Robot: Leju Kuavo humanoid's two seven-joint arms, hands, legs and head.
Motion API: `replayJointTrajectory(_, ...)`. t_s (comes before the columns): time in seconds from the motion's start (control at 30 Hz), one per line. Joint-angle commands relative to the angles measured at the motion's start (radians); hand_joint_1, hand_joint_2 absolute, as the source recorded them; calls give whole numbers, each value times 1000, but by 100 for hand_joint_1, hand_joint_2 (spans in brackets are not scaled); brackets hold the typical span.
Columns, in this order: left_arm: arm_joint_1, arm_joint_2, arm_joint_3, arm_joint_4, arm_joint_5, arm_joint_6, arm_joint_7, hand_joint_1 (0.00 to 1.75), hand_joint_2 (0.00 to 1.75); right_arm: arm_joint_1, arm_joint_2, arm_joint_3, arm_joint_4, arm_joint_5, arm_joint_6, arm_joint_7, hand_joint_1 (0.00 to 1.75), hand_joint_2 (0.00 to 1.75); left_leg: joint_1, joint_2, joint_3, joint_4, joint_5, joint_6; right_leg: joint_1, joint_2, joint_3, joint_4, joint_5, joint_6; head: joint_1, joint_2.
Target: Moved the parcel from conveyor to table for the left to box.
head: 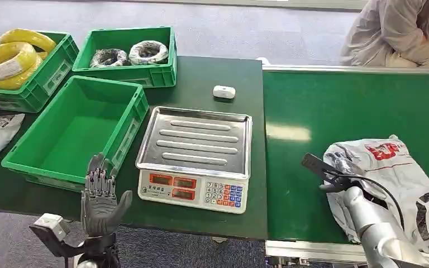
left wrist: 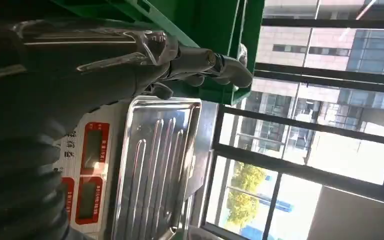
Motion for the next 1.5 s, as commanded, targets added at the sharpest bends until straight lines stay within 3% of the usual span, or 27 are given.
replayJointTrajectory(0.03, 41, 13, 28, -11, 11, 24, 3, 0, 175, -69, 38, -54, 78, -16, 10, -2, 0, 175, -1, 5, 4, -2, -1, 1, 0, 2, 2, -2, 0, -3, 0, 0)
replayJointTrajectory(0.2, 42, 9, 23, -9, 9, 26, 3, 0, 175, -62, 34, -62, 88, -26, 32, 12, 0, 175, 0, 2, 2, -1, 0, 1, 0, 1, 1, -1, 0, -2, 0, 0)
replayJointTrajectory(0.33, 11, 3, 24, 26, 6, 17, 3, 0, 175, -40, 17, -57, 96, -38, 113, 6, 0, 175, 0, 0, 2, -2, 0, 1, 1, -2, 2, -2, 0, -2, 0, 0)
replayJointTrajectory(0.9, 17, -3, 40, 10, 6, 18, 3, 0, 175, -58, 29, -51, 88, -40, 82, -7, 0, 175, 0, 1, 2, -1, 0, 1, 0, 0, 1, 0, 0, -1, 0, 0)
replayJointTrajectory(0.93, 18, -3, 43, 5, 7, 21, 3, 0, 175, -60, 30, -46, 84, -37, 63, -11, 175, 175, -1, 3, 6, -4, 0, 1, 0, 0, 5, -4, 1, -4, 0, 0)
replayJointTrajectory(1.27, 42, -2, 55, -36, 9, 34, 3, 0, 175, -88, 65, -10, 43, -15, -26, -16, 175, 175, -1, 5, 4, -3, 0, 1, 0, 3, 3, -2, 1, -3, 0, 0)
replayJointTrajectory(1.37, 57, -5, 59, -60, 12, 41, 3, 0, 175, -90, 83, -7, 0, -8, -149, -17, 175, 175, 0, 3, 1, -1, 0, 1, 0, 2, 0, 0, 0, -2, 0, 0)
replayJointTrajectory(1.5, 66, 1, 48, -78, 20, 58, 3, 0, 175, -76, 95, -4, -75, 1, -207, 0, 175, 175, -1, 5, 2, -1, -1, 1, 0, 3, 0, 0, 0, -2, 0, 0)
